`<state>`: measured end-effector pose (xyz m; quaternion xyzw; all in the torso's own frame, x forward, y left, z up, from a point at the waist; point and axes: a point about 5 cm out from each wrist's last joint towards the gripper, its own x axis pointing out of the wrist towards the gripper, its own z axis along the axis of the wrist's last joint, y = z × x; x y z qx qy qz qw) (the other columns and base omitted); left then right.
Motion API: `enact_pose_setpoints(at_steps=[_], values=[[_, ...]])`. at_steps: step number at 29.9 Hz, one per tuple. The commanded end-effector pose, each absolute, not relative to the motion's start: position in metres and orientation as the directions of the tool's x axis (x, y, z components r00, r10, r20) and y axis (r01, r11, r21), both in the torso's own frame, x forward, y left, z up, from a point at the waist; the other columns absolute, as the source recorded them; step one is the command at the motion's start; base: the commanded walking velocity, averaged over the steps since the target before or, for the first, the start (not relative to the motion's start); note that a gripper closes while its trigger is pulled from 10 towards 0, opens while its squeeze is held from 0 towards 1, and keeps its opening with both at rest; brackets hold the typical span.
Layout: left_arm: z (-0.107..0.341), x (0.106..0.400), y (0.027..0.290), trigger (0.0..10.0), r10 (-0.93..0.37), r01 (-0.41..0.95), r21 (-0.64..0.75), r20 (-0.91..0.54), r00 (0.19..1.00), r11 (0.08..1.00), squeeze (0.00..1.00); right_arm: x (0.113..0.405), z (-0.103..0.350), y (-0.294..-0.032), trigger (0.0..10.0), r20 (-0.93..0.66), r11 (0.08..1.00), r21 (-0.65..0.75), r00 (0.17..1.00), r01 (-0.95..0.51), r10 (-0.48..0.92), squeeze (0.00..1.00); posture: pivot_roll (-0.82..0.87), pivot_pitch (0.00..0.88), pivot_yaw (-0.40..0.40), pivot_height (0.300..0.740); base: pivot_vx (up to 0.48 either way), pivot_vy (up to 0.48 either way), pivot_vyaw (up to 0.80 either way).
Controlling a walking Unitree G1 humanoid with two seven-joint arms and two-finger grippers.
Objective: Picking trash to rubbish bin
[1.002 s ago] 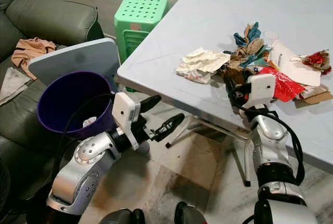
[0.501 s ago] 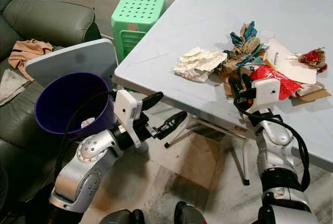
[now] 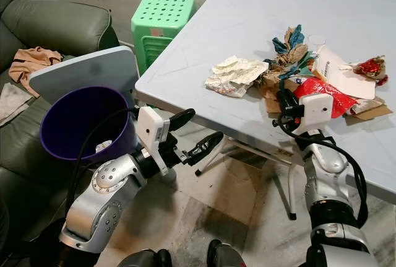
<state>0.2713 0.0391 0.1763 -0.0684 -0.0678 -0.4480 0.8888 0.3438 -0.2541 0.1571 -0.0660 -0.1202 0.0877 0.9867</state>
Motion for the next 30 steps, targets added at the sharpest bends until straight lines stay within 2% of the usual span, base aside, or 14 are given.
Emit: enact_pose_setpoints(at_steps=[1,2,4,5,6,18,19,30], values=[[0.174,0.270,0.039,10.0,-0.794,0.811,-0.064,0.169,0.583,0.582,0.00,0.345,0.157,-0.253,5.7,0.219,0.976,-0.159,0.958,-0.151,0.184,0.00,0.08,0.246,0.041,0.740,0.000,0.000,0.00],[0.174,0.270,0.039,10.0,-0.794,0.810,-0.063,0.169,0.584,0.583,0.00,0.346,0.156,-0.253,10.0,0.215,0.976,-0.160,0.960,-0.147,0.180,0.00,0.08,0.244,0.042,0.740,0.000,0.000,0.00],[0.174,0.270,0.040,10.0,-0.793,0.810,-0.063,0.170,0.585,0.583,0.00,0.346,0.156,-0.253,10.0,0.213,0.978,-0.145,0.961,-0.149,0.178,0.00,0.08,0.244,0.042,0.740,0.000,0.000,0.00],[0.174,0.270,0.040,10.0,-0.792,0.809,-0.064,0.171,0.586,0.584,0.00,0.346,0.156,-0.254,10.0,0.215,0.980,-0.130,0.961,-0.149,0.174,0.80,0.09,0.241,0.041,0.740,0.000,0.000,0.00],[0.174,0.271,0.040,10.0,-0.792,0.809,-0.066,0.172,0.586,0.585,0.00,0.346,0.157,-0.255,10.0,0.218,0.982,-0.118,0.961,-0.147,0.170,1.00,0.09,0.241,0.041,0.740,0.000,0.000,0.00],[0.175,0.272,0.039,10.0,-0.790,0.809,-0.068,0.178,0.586,0.584,0.00,0.349,0.160,-0.252,10.0,0.230,0.979,-0.130,0.955,-0.159,0.186,1.00,0.09,0.228,0.038,0.740,0.000,0.000,0.00],[0.176,0.271,0.038,10.0,-0.791,0.809,-0.067,0.179,0.586,0.584,0.00,0.349,0.161,-0.251,10.0,0.235,0.976,-0.134,0.952,-0.169,0.197,0.00,0.09,0.228,0.038,0.740,0.000,0.000,0.00],[0.176,0.273,0.038,10.0,-0.790,0.809,-0.066,0.182,0.585,0.584,0.00,0.355,0.159,-0.242,10.0,0.196,0.972,-0.120,0.955,-0.201,0.222,0.00,0.09,0.226,0.040,0.740,0.000,0.000,0.00]])
